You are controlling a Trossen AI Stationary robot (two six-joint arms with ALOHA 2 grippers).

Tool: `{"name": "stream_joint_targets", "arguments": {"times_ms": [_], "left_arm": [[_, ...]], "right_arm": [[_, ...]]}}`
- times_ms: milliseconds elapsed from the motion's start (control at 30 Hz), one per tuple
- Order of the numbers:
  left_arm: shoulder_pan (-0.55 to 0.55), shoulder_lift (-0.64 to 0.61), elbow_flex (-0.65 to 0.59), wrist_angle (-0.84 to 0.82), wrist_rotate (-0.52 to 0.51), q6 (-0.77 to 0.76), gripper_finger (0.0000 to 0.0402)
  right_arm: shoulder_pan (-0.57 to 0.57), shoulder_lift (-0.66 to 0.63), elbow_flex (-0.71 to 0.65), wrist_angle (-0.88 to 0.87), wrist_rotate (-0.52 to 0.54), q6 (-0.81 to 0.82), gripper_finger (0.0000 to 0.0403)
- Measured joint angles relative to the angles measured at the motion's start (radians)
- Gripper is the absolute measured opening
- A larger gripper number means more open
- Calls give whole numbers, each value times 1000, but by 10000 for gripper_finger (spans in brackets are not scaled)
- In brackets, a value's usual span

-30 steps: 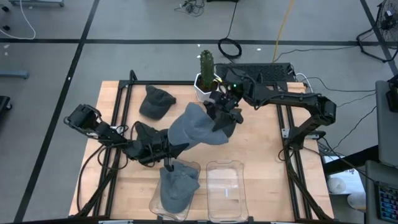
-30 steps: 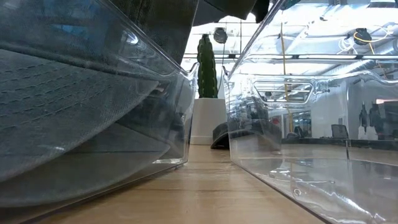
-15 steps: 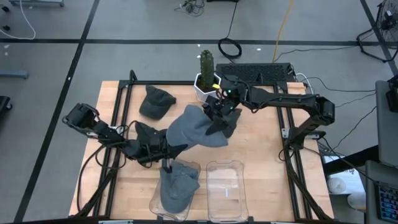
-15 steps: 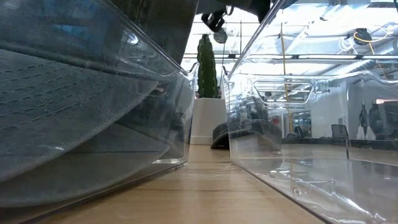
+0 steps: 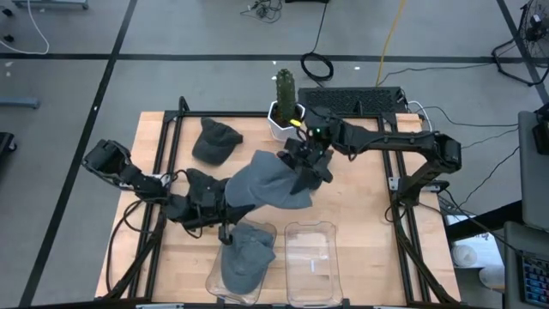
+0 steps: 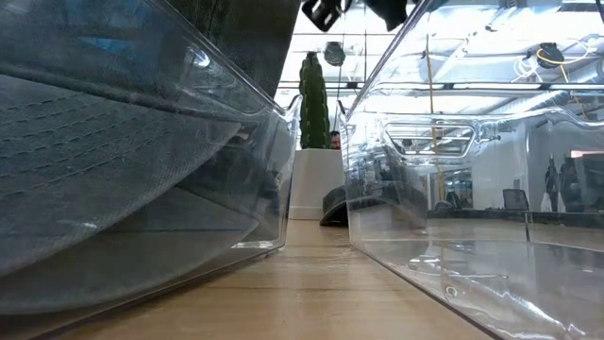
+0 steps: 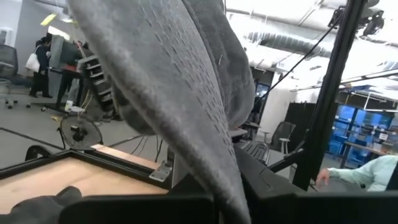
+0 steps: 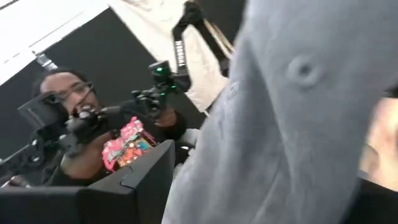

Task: Pick & Place hat
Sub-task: Put the gray cap into the left transparent bin

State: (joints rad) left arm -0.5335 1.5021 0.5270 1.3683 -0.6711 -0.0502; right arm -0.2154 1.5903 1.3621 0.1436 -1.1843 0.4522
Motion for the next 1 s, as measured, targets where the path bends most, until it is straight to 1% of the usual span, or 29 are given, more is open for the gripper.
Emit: {"name": "stream_joint_targets", "arguments": {"times_ms": [100, 167, 300, 400, 467, 533, 667, 700, 800, 867, 1000], "left_arm": [[14, 1, 0, -24, -7, -24, 9], [22, 1, 0, -20, -6, -28, 9], [35, 1, 0, -34, -3, -42, 9], [36, 1, 0, -33, -3, -42, 9], [36, 1, 0, -35, -3, -42, 9], [36, 1, 0, -38, -3, -42, 9], [36, 1, 0, -56, -3, -41, 15], [35, 1, 0, -63, -3, -41, 20], [20, 1, 0, -72, -8, -35, 38], [3, 0, 0, -69, -19, 4, 52], [-50, -39, 0, -80, -133, 125, 74]], "right_arm": [[32, 0, 0, 68, -20, 55, 242], [48, 0, 0, 78, -21, 68, 242], [62, 0, 0, 76, 40, 49, 241], [58, 0, 0, 76, 82, 36, 229], [58, 0, 0, 74, 89, 30, 205], [58, 0, 0, 63, 89, 3, 163], [65, 0, 0, 12, 81, -121, 34], [65, 0, 0, 3, 71, -153, 18], [66, 0, 0, 0, 55, -167, 6], [66, 0, 0, 0, 55, -174, 3], [65, -3, 0, 4, 57, -173, 2]]}}
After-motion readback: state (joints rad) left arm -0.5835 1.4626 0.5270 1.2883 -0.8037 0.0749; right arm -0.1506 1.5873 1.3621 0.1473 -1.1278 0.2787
